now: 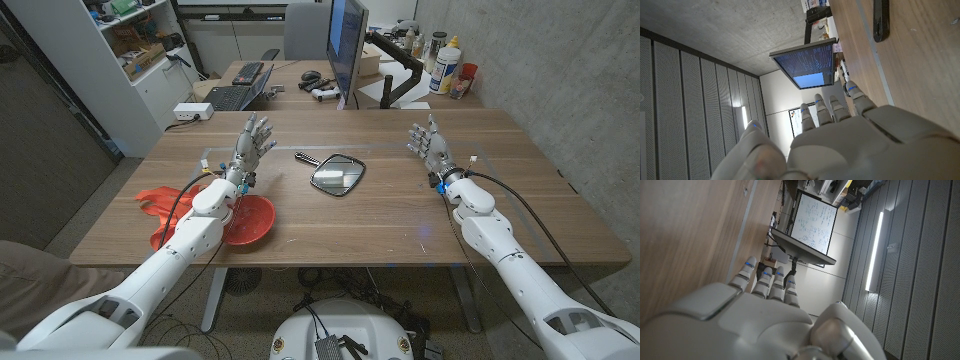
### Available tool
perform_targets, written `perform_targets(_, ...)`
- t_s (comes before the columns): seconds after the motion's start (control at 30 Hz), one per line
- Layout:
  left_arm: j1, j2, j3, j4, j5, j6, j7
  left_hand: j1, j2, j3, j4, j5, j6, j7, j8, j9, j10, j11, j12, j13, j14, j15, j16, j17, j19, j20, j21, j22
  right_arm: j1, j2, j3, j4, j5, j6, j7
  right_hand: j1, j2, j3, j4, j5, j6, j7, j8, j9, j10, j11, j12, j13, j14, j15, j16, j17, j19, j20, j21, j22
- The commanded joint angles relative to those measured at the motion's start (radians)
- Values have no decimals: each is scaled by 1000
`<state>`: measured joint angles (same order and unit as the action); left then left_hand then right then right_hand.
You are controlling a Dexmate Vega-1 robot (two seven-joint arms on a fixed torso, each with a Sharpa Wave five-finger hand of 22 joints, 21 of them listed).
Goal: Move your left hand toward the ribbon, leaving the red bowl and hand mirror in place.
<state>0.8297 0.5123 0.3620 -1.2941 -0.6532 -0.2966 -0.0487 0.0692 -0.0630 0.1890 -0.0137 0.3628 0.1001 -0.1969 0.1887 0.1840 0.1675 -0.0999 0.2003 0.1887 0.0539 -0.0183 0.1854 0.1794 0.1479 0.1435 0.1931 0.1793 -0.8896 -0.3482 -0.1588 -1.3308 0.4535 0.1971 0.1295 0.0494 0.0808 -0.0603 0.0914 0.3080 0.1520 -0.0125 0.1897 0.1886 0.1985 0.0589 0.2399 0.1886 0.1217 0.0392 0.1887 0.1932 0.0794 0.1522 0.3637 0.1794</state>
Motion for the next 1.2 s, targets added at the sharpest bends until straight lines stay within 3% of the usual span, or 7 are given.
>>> perform_targets(0.03,33,23,-13,-62,-4,-10,-3,-3,-11,3,-2,4,2,-8,6,4,10,2,4,2,4,4,3,6,3,2,6,4,-8,62,70,6,-69,-21,38,-1,14,0,7,5,9,-1,6,1,9,-10,1,6,5,0,7,2,5,5,-2,3)
perform_targets(0.57,115,99,-47,-171,24,-12,47,-3,-10,1,-4,3,4,-1,7,3,4,5,2,2,-17,6,-2,5,-14,2,0,4,-24,94,105,-16,-111,-18,44,0,14,0,7,4,9,-1,6,1,6,-5,-1,6,-4,-7,4,1,-3,4,-12,3)
perform_targets(0.87,99,78,-60,-142,17,-33,64,-2,-9,0,-5,3,13,3,11,3,3,7,1,2,-23,5,-2,5,-18,1,0,4,-56,95,121,-78,-135,-50,16,0,14,0,7,4,9,-2,6,1,5,-5,-1,6,-8,-5,3,1,-4,5,-17,3)
perform_targets(1.2,105,82,-65,-173,18,-19,85,-1,-9,-1,-6,3,21,4,13,3,7,3,3,2,-26,6,-1,5,-20,2,1,4,-90,85,139,-124,-146,-85,27,0,14,-1,7,4,10,-4,6,1,5,-3,-2,6,-11,-5,2,1,-5,3,-21,3)
